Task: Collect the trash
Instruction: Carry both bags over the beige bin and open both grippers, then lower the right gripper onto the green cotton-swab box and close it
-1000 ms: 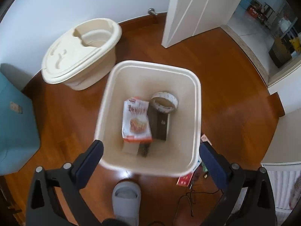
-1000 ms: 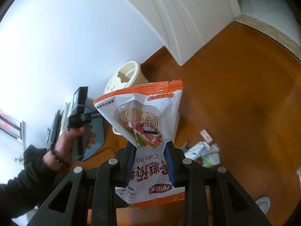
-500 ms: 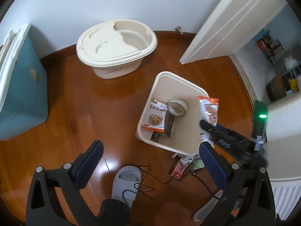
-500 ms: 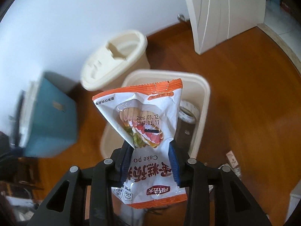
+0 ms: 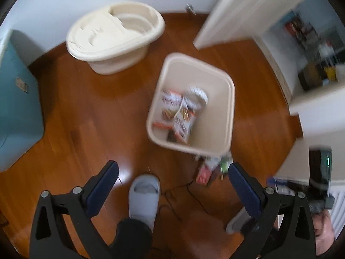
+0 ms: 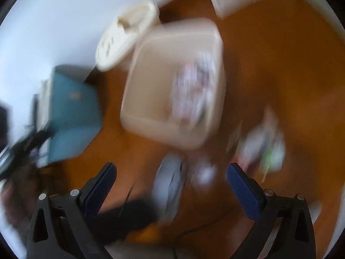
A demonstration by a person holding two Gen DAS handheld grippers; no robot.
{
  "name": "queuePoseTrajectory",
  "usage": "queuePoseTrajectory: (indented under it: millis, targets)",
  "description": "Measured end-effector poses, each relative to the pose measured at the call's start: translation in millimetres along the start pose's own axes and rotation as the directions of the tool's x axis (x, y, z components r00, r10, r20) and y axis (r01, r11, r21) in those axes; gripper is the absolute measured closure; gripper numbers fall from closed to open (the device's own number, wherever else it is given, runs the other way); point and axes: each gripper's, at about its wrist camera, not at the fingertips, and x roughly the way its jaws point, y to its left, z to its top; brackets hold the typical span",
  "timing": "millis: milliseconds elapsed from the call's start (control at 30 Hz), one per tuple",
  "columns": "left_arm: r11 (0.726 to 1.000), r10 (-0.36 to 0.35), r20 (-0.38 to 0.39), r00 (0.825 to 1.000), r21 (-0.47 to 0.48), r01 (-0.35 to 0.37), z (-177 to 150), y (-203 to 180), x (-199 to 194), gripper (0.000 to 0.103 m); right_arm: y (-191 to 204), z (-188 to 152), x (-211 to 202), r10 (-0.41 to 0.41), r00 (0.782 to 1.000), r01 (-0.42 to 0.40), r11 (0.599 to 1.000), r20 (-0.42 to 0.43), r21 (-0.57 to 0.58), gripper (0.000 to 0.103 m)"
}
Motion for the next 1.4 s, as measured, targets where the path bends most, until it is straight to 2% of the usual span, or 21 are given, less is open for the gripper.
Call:
queuePoseTrajectory:
  millis: [33,67,133,167,267,367,433,567,633,700,733,800,833,900,1000,1133,1167,1233,1333,1367,1400]
  targets:
    - [1.000,-0.012,-0.004,1.000,0.013,0.012,-2.5,-6.6,0.6,0.000,-21.2,-27.8,-5.1,0.049,0.996,-0.045,0.998,-0.077,0.050,0.000]
    - [0.999,-0.026,0.000,1.000,0.037,0.026,-6.0,-17.8,0.9,0.000,-35.5,-47.6,-10.2,0.061,0.991,-0.054,0.996,-0.115,0.067,0.000]
    - [0.997,-0.023,0.014,1.000,0.080,0.022,-10.7,-39.4,3.6,0.000,-70.6,-84.4,-27.1,-0.029,0.991,0.036,0.998,-0.134,0.049,0.000]
    - [0.995,-0.020,0.025,0.999,0.099,0.018,-14.1,-53.8,8.9,0.000,-92.1,-93.8,-30.2,-0.139,0.982,0.144,0.989,-0.129,0.031,0.000]
    - [0.991,-0.022,-0.004,1.000,0.134,0.022,-26.2,-86.2,36.5,0.000,-146.9,-88.4,-16.0,-0.337,0.938,0.340,0.939,-0.077,0.044,0.000]
    - [0.985,0.012,-0.055,0.998,0.173,-0.003,-37.5,-112.0,74.0,0.000,-195.3,-62.8,26.1,-0.395,0.918,0.395,0.916,-0.017,0.068,0.000]
    - [0.987,0.029,-0.039,0.999,0.162,-0.022,-35.5,-116.9,81.3,0.000,-216.3,-48.6,50.6,-0.429,0.902,0.425,0.902,0.044,0.070,0.000]
    - [0.985,0.069,-0.025,0.997,0.161,-0.064,-28.1,-121.2,90.7,0.000,-261.9,-26.7,107.0,-0.402,0.915,0.388,0.898,0.028,0.207,0.000]
    - [0.982,0.081,-0.026,0.996,0.173,-0.076,-24.5,-125.6,92.2,0.000,-293.7,-26.2,126.4,-0.304,0.953,0.276,0.871,0.004,0.407,0.000]
    - [0.976,0.075,-0.023,0.997,0.205,-0.069,-20.2,-136.8,91.8,0.000,-316.6,-28.3,135.2,-0.187,0.981,0.124,0.801,0.049,0.585,0.000]
    - [0.972,0.069,-0.018,0.997,0.224,-0.063,-18.5,-142.5,89.5,0.000,-327.3,-31.5,137.8,-0.138,0.986,0.043,0.745,0.090,0.666,0.000]
    - [0.965,0.057,-0.003,0.998,0.256,-0.054,-18.5,-152.1,86.5,0.000,-342.0,-39.2,143.2,-0.106,0.983,-0.046,0.639,0.147,0.767,0.000]
    - [0.959,0.051,0.004,0.999,0.279,-0.050,-19.9,-158.6,84.0,0.000,-346.8,-44.5,146.9,-0.118,0.980,-0.061,0.585,0.158,0.809,0.000]
    - [0.949,0.046,0.008,0.999,0.312,-0.046,-24.0,-166.0,83.3,0.000,-351.2,-51.0,156.3,-0.122,0.975,-0.096,0.519,0.185,0.850,0.000]
    - [0.940,0.067,-0.004,0.998,0.337,-0.062,-29.2,-166.4,89.4,0.000,-353.3,-57.9,172.3,-0.113,0.968,-0.150,0.456,0.224,0.877,0.001]
    - [0.960,0.080,-0.031,0.996,0.272,-0.068,-27.4,-145.1,97.7,0.000,-356.3,-61.2,186.4,-0.115,0.967,-0.159,0.421,0.227,0.893,0.004]
    - [0.964,0.077,-0.033,0.996,0.259,-0.066,-26.5,-141.9,98.1,0.000,-356.0,-63.0,186.4,-0.121,0.966,-0.158,0.419,0.228,0.894,0.009]
    - [0.972,0.076,-0.032,0.997,0.224,-0.067,-23.4,-134.0,97.4,0.000,-356.7,-62.2,191.2,-0.139,0.963,-0.150,0.434,0.231,0.889,0.009]
    - [0.972,0.079,-0.026,0.997,0.226,-0.071,-23.4,-134.6,97.6,0.000,-354.0,-54.5,187.1,-0.181,0.963,-0.101,0.446,0.201,0.890,0.008]
    - [0.970,0.081,-0.026,0.996,0.231,-0.072,-24.2,-136.3,98.5,0.000,-352.5,-52.0,187.7,-0.186,0.966,-0.077,0.449,0.178,0.890,0.012]
    - [0.967,0.085,-0.028,0.996,0.245,-0.075,-26.5,-140.3,100.8,0.000,-348.5,-47.7,187.2,-0.203,0.971,-0.014,0.472,0.124,0.882,0.020]
